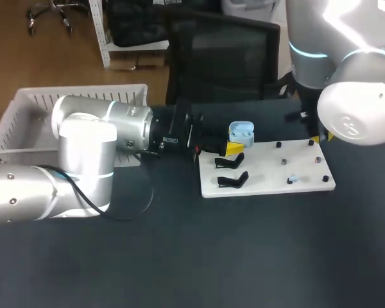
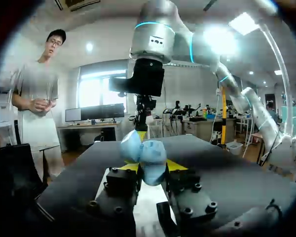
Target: Pick up each earbud case from the left stands, insert the matching earbuds, close the lid, and place the case in the box.
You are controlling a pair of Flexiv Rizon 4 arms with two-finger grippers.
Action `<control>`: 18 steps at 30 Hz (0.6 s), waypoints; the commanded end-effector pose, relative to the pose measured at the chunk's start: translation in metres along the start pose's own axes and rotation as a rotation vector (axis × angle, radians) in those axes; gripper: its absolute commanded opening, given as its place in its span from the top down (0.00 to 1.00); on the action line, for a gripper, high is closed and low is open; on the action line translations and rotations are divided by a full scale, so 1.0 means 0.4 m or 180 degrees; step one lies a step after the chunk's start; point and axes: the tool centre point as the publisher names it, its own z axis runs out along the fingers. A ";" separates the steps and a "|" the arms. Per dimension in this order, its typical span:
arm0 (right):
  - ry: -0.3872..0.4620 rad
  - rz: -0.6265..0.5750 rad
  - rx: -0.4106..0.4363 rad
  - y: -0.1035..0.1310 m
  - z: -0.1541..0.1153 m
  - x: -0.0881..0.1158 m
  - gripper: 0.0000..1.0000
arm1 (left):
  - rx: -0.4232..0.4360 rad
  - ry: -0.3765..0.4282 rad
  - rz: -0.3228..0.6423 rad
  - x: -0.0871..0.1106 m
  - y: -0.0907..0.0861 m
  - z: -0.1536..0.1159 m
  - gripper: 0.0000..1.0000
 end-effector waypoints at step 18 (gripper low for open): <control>0.0068 -0.0126 -0.0141 0.068 -0.120 0.038 1.00 | -0.0008 -0.0008 0.0009 0.002 -0.001 0.000 1.00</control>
